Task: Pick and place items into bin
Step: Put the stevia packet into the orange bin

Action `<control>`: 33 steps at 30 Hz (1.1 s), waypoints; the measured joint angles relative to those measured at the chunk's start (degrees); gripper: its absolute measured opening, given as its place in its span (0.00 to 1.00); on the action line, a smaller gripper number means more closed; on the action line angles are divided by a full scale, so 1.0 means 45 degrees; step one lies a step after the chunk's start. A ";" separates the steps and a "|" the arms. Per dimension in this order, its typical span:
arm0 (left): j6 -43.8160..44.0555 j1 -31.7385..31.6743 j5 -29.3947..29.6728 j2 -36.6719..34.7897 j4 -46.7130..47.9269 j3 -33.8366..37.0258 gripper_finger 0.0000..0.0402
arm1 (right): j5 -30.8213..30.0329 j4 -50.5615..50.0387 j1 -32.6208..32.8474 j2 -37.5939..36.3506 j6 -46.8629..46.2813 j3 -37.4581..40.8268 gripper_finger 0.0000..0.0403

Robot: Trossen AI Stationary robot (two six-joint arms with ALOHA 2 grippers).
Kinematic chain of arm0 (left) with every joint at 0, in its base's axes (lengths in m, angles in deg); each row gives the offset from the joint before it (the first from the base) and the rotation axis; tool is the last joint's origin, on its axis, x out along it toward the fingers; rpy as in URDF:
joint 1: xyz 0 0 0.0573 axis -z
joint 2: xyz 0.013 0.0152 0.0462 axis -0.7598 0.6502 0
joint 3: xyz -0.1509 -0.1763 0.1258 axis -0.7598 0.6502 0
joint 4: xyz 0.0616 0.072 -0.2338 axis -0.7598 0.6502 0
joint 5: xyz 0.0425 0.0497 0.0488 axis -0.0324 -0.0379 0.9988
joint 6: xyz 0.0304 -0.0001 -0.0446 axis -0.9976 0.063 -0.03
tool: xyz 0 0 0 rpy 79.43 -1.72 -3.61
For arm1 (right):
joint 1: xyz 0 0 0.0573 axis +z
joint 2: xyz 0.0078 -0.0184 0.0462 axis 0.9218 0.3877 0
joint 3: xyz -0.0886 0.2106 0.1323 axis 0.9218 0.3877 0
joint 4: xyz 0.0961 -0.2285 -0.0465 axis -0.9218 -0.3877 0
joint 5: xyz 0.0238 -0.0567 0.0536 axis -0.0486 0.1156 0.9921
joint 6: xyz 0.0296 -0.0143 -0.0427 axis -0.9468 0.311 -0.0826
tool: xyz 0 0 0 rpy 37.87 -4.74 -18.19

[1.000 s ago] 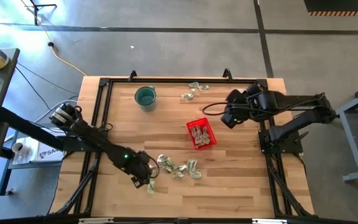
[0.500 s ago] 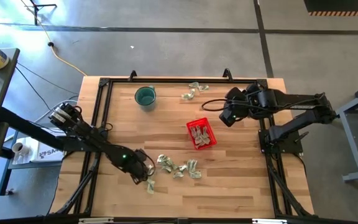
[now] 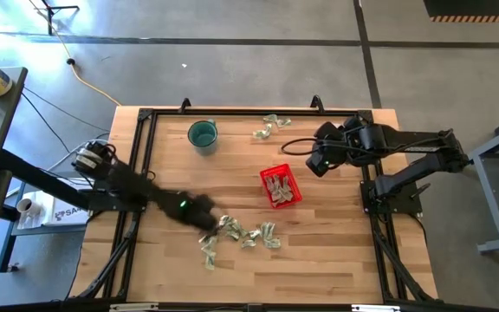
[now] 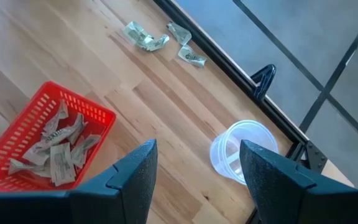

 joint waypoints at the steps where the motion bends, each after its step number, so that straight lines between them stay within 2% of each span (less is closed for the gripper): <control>1: -0.0448 -0.0447 0.0167 0.0015 -0.0405 -0.0243 0.11 | 0.0018 -0.0049 0.0027 0.0000 0.0004 0.0000 0.55; 3: -0.1495 -0.1207 0.0482 -0.0033 -0.1384 -0.0739 0.15 | 0.0102 -0.0180 0.0189 0.0000 -0.0059 0.0000 0.55; 6: -0.3203 -0.2296 0.0121 -0.0021 -0.3025 -0.1642 0.20 | 0.0192 -0.0792 0.0655 -0.0032 -0.0960 0.0000 0.55; 9: -0.4960 -0.3291 0.0205 -0.0029 -0.5446 -0.2535 0.15 | 0.0050 -0.1578 0.1484 -0.0082 -0.2369 0.0005 0.55; 12: -0.6135 -0.4055 0.0107 0.0127 -0.7180 -0.3287 0.10 | 0.0006 -0.1523 0.2277 -0.0261 -0.2829 0.0005 0.55; 14: -0.6813 -0.4555 -0.0256 0.0456 -0.7384 -0.3957 0.10 | -0.0048 -0.1552 0.2594 -0.0314 -0.3227 0.0005 0.55; 16: -0.7396 -0.5111 -0.1237 0.1034 -0.7162 -0.4745 0.10 | -0.0126 -0.1538 0.2840 -0.0445 -0.3441 0.0005 0.55; 20: -0.7493 -0.5714 -0.2496 0.2634 -0.6737 -0.6101 0.12 | -0.0428 -0.1557 0.2984 -0.0534 -0.3619 0.0000 0.55; 22: -0.7501 -0.5696 -0.2488 0.3472 -0.6787 -0.6631 0.19 | -0.0563 -0.1550 0.2982 -0.0503 -0.3568 0.0002 0.55; 26: -0.6641 -0.5729 -0.2631 0.4421 -0.4861 -0.7426 0.44 | -0.0550 -0.1529 0.2769 -0.0413 -0.3414 0.0004 0.55; 30: -0.6372 -0.5651 -0.3667 0.4315 -0.1760 -0.7896 0.67 | -0.0413 -0.1319 0.2599 -0.0408 -0.3341 0.0005 0.55; 33: -0.6923 -0.5014 -0.3315 0.3567 0.0837 -0.7953 0.79 | -0.0012 -0.0688 0.2358 -0.0368 -0.2640 0.0002 0.55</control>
